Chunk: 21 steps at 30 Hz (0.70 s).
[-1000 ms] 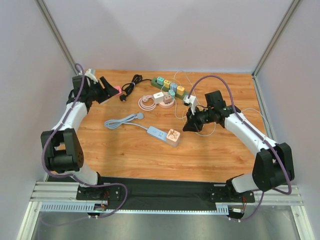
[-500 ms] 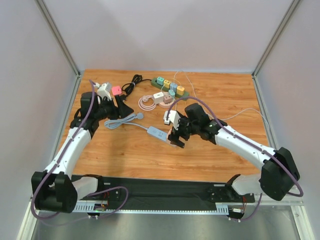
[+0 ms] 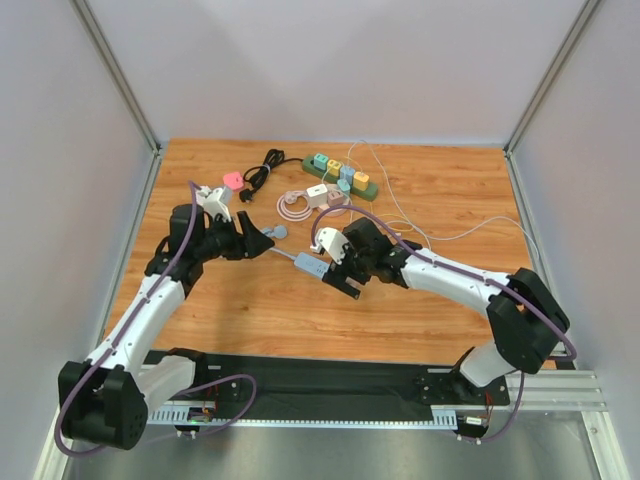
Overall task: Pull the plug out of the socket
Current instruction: Remove the plug from the socket.
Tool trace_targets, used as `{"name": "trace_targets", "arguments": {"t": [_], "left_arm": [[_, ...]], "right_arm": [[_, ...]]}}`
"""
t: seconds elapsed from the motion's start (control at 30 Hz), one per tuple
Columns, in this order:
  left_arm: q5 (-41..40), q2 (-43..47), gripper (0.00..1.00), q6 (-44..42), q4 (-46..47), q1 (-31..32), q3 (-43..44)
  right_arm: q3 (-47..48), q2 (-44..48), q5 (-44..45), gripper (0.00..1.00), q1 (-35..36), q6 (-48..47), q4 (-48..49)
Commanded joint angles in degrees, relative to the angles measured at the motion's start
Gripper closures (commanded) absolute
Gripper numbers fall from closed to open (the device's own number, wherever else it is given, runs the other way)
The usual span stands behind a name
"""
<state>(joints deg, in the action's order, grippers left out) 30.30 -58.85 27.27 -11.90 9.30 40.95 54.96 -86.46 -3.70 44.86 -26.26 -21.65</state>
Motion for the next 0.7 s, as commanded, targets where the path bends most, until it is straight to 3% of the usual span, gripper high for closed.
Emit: {"name": "trace_targets", "arguments": {"t": [0.0, 0.53, 0.57, 0.67], "left_arm": [[0.37, -0.82, 0.29, 0.95, 2.23, 1.33, 0.1], [3.18, -12.51, 0.32, 7.97, 14.27, 8.28, -0.52], [3.44, -13.74, 0.33, 8.85, 14.97, 8.37, -0.52], [4.49, -17.07, 0.35, 12.0, 19.01, 9.15, -0.43]], "right_arm": [[2.43, -1.35, 1.34, 0.02, 0.23, 2.35, 0.73], [3.31, -4.51, -2.36, 0.27, 0.23, 3.67, 0.91], [3.31, -4.69, -2.36, 0.29, 0.23, 3.76, 0.91], [3.75, -5.04, -2.45, 0.52, 0.23, 4.02, 0.73]]}}
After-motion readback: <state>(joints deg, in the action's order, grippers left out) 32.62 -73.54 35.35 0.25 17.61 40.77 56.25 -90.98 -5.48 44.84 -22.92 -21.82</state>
